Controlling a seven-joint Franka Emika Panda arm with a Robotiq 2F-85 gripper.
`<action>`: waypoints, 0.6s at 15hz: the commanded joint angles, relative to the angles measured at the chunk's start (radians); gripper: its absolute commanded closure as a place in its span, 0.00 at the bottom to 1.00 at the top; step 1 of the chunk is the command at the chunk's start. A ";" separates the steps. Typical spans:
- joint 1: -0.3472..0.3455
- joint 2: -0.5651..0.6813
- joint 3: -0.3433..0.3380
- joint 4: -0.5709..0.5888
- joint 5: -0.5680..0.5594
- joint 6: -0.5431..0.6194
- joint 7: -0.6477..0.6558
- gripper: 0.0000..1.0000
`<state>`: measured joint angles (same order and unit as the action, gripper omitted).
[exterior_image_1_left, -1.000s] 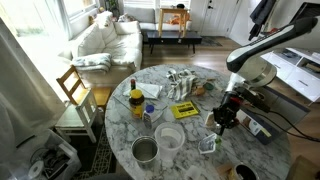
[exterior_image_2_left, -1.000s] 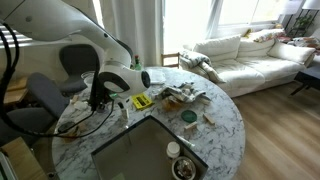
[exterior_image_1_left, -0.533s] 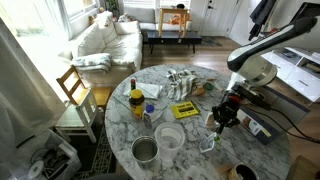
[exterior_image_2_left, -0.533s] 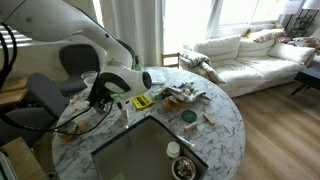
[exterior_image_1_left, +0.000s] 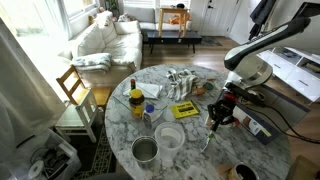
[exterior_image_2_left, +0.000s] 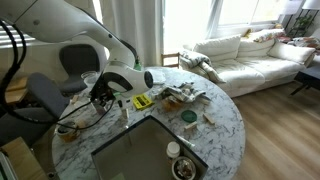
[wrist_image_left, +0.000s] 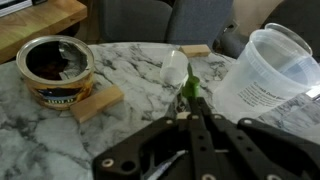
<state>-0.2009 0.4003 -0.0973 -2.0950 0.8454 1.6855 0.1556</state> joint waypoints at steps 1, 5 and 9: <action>0.023 0.044 -0.023 0.037 0.014 0.002 0.054 0.99; 0.021 0.047 -0.045 0.043 -0.014 0.011 0.081 0.99; 0.020 0.038 -0.059 0.036 -0.019 0.008 0.076 0.95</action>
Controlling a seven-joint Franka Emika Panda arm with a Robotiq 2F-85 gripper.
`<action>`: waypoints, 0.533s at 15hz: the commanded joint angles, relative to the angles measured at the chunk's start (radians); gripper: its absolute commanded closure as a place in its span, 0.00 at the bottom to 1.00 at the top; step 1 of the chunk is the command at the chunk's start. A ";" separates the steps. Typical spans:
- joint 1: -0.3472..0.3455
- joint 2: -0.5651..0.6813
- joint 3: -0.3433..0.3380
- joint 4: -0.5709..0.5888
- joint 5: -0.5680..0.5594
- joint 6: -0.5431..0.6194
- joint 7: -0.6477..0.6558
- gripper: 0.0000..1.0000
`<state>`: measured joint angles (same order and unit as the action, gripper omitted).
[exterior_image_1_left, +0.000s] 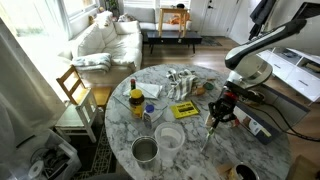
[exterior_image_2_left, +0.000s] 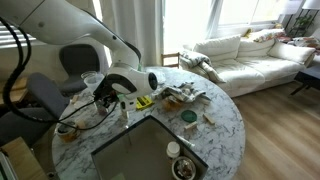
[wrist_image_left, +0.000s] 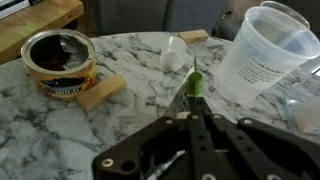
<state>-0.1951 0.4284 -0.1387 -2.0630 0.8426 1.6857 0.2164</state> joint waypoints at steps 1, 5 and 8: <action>0.014 0.011 -0.017 0.005 -0.015 0.006 0.011 0.74; 0.018 0.008 -0.012 0.002 -0.021 -0.007 -0.001 0.54; 0.023 -0.004 -0.011 -0.004 -0.021 -0.009 -0.007 0.32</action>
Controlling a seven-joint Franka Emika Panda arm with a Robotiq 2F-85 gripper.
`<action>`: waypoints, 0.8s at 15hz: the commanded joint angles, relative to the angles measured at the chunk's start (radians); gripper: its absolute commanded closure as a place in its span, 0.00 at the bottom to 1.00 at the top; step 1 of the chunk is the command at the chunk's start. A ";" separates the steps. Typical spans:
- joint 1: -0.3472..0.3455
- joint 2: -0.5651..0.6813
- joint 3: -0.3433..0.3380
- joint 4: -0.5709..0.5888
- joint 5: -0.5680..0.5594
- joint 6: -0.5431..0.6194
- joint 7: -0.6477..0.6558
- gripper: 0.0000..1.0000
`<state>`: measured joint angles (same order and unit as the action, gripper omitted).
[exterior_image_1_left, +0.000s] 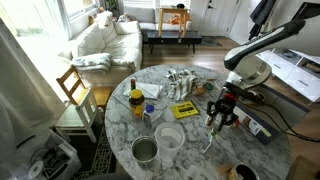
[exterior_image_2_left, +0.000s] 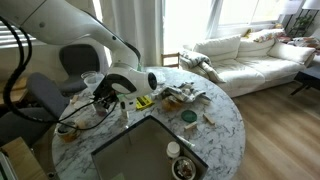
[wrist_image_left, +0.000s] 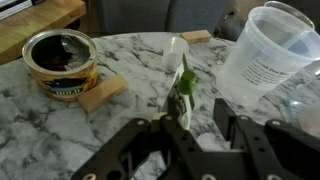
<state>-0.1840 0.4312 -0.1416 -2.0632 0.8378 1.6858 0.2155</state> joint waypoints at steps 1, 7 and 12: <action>0.013 -0.012 -0.007 -0.006 -0.015 -0.013 -0.009 0.23; 0.037 -0.129 -0.021 -0.053 -0.070 0.026 0.004 0.00; 0.053 -0.238 -0.022 -0.077 -0.165 0.213 0.004 0.00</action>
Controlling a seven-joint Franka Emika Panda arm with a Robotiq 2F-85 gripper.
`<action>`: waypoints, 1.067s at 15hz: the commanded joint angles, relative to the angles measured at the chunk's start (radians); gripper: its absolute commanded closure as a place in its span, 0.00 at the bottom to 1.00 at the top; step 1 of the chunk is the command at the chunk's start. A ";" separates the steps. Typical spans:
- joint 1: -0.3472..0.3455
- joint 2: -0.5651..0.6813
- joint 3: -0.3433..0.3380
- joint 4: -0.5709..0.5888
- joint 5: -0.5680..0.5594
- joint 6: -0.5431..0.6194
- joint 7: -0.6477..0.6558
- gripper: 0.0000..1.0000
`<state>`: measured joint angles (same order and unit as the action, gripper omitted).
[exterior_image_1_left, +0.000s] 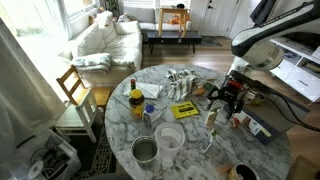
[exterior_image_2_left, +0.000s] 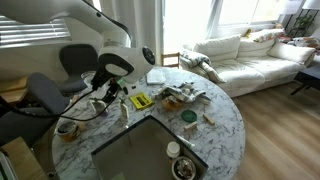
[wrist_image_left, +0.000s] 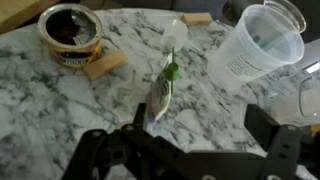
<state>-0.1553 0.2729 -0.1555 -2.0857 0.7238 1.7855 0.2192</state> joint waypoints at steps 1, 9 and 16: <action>0.000 -0.022 0.001 -0.004 -0.018 0.038 0.002 0.01; 0.022 -0.077 -0.004 -0.034 -0.033 0.216 0.075 0.00; 0.049 -0.068 -0.005 -0.062 -0.115 0.462 0.282 0.00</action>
<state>-0.1221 0.2136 -0.1530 -2.1183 0.6737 2.2046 0.4017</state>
